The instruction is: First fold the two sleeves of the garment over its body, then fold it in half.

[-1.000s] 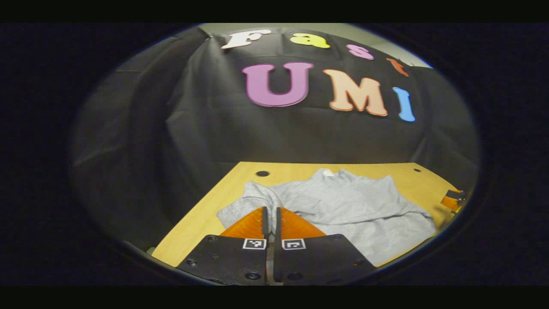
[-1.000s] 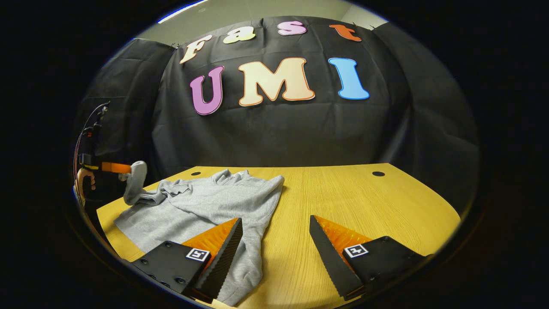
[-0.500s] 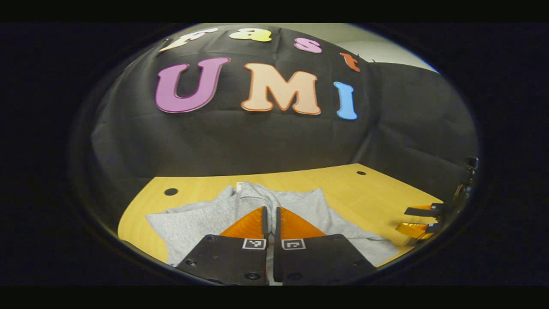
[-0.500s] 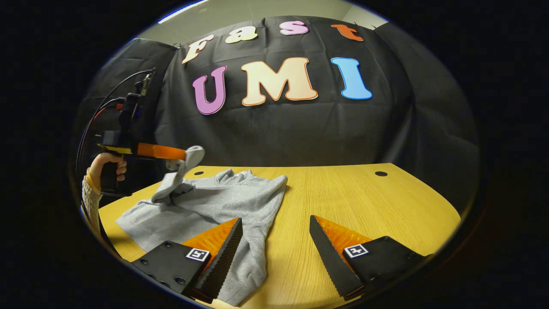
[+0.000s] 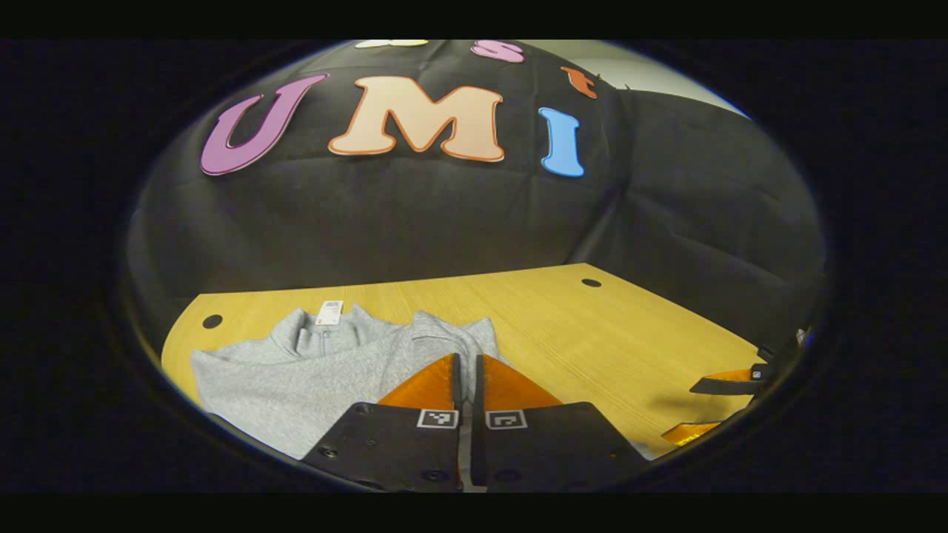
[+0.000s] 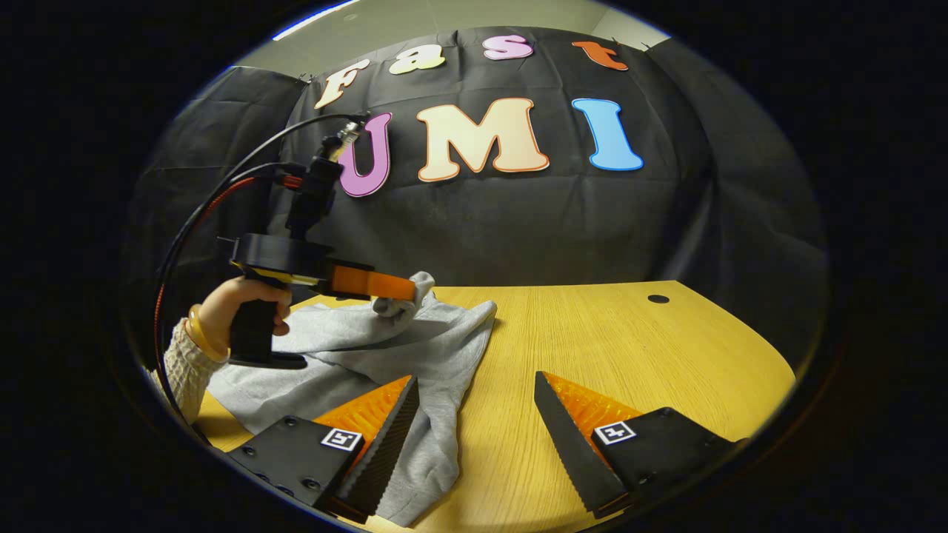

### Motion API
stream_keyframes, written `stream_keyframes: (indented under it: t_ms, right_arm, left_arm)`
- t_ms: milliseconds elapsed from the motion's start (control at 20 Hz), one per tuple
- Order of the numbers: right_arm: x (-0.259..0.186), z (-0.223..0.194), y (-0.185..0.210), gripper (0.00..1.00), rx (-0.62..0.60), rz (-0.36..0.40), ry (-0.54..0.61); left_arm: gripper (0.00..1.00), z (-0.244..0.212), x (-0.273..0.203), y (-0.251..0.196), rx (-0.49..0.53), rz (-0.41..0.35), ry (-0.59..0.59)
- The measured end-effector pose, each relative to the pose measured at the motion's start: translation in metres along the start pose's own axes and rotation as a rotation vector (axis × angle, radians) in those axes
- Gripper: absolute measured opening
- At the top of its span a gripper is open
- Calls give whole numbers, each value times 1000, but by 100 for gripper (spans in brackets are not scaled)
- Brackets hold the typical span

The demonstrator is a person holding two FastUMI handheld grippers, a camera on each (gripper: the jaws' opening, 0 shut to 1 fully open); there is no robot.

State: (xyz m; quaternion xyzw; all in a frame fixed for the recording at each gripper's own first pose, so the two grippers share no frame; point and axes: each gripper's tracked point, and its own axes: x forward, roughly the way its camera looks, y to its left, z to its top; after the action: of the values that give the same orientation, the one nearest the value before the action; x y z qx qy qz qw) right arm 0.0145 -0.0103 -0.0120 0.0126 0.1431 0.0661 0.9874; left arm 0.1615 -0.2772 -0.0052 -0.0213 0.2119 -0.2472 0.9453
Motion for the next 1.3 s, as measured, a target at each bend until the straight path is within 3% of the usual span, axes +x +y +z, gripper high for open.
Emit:
stream_keyframes:
  t_ms: [200,350,450,600,650,950,1100,1300]
  right_arm:
    - [1,-1,1,98,2,1,2]
    - [1,-2,3,97,7,11,7]
    - [4,-5,10,97,3,16,14]
    - [3,-9,25,98,8,40,30]
    - [1,-10,30,98,6,49,34]
    - [-16,-22,59,98,-16,93,82]
    - [-24,-35,68,98,-19,101,111]
    - [-38,-59,78,98,-6,107,162]
  left_arm:
    - [1,-20,21,-1,-7,19,46]
    - [6,-25,22,-11,-21,-29,52]
    - [29,-17,16,-20,-37,-79,20]
    - [99,-2,-3,-6,-10,-49,-41]
    - [93,1,-12,3,4,-25,-56]
    - [93,-3,-103,60,37,80,-98]
    - [93,-28,-154,88,61,142,-82]
    - [93,-80,-219,108,2,192,-43]
